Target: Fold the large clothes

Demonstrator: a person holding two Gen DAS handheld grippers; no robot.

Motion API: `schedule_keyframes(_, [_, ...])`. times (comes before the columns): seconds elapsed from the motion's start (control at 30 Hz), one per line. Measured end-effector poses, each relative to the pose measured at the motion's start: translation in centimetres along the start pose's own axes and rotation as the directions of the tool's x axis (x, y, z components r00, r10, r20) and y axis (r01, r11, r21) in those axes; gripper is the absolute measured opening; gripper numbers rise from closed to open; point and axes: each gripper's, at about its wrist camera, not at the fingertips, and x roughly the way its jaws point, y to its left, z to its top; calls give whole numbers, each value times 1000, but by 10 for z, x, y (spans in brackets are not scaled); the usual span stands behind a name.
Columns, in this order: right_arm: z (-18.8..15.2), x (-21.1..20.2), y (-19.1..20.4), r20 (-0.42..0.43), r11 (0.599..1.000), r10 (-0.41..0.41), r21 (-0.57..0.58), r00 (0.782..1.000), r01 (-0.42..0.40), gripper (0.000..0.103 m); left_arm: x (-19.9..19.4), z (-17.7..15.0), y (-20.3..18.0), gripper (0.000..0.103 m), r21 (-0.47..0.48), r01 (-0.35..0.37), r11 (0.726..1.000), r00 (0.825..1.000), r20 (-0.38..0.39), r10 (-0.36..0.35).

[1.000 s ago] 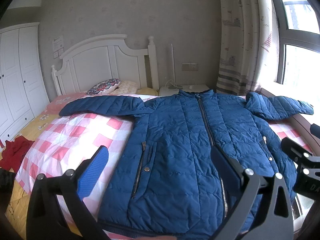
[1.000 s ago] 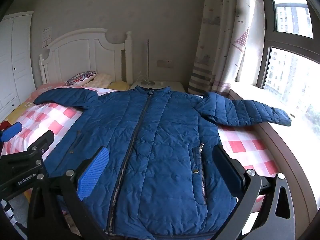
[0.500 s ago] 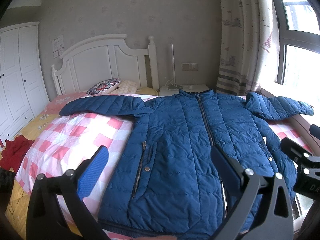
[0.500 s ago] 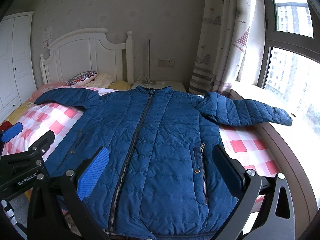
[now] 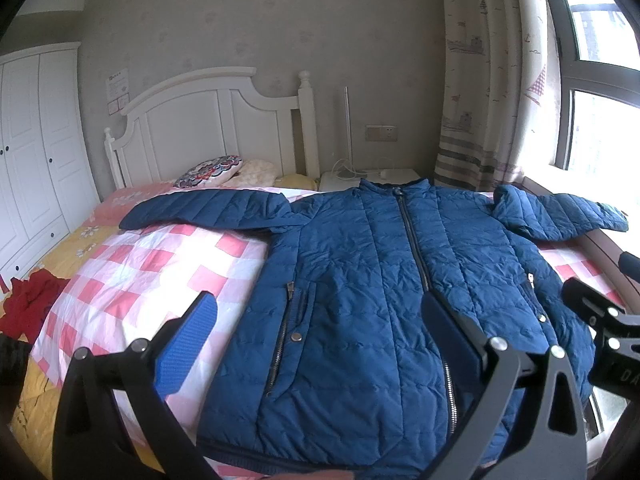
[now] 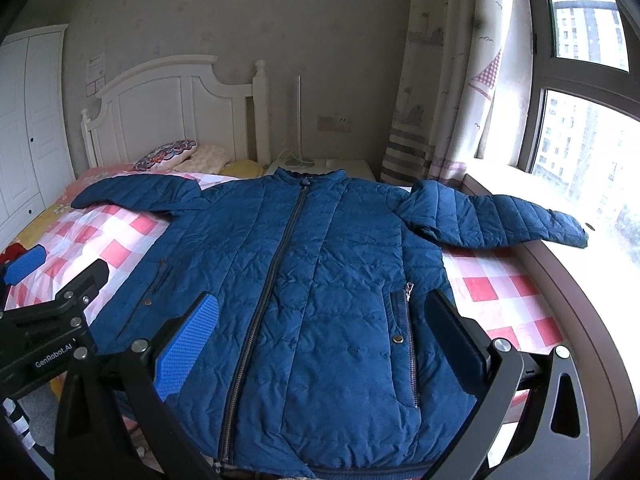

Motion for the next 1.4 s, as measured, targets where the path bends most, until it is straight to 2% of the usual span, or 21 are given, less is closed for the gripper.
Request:
schedule_keyframes(1.07, [-5,8,-1,-24,1000,20,14,999,-20,99,2,2,0,101,-1,3,1000,1000,-3,-3])
schedule_keyframes(1.4, [-8,24,-8,-63,999,33,34,997,-31,99,19,-5,-4,101,12,5,1000,999,-48,-4])
